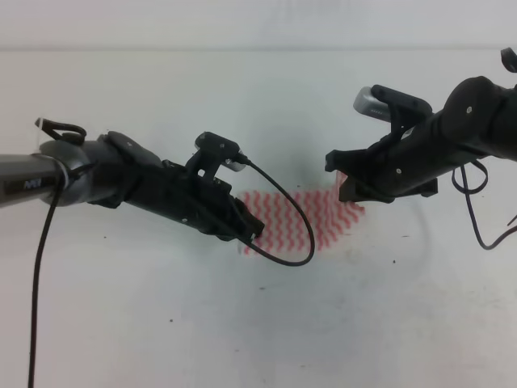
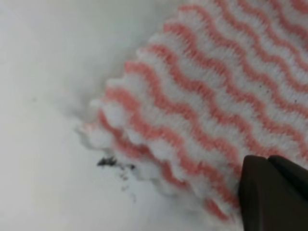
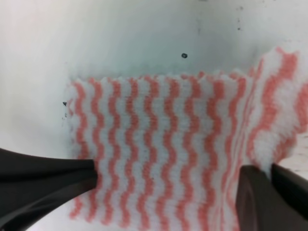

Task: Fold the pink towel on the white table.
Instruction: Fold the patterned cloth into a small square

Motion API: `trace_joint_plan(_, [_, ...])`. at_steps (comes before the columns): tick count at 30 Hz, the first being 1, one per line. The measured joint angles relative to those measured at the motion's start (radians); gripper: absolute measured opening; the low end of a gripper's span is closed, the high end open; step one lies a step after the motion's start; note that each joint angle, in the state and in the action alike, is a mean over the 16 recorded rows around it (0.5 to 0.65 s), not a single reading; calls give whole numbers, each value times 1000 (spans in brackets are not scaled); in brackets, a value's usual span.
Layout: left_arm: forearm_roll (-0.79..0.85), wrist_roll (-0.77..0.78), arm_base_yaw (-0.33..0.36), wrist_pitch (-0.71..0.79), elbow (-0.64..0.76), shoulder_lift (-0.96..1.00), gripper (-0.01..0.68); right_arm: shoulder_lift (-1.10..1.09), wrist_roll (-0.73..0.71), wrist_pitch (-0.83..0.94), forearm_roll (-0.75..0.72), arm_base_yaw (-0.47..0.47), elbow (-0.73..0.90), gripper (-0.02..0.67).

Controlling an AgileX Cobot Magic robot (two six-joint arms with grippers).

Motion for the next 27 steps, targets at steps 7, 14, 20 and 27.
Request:
trace_joint_plan(7, [-7, 1, 0, 7, 0, 15, -5, 0, -2, 1, 15, 1, 0, -17])
trace_joint_plan(14, [-11, 7, 0, 10, -1, 17, -5, 0, -11, -3, 30, 14, -1, -17])
trace_joint_plan(20, [-12, 11, 0, 10, -1, 16, -5, 3, -20, -8, 37, 34, -12, -17])
trace_joint_plan(27, [-10, 14, 0, 10, 0, 17, -5, 17, -25, -5, 41, 60, -44, -17])
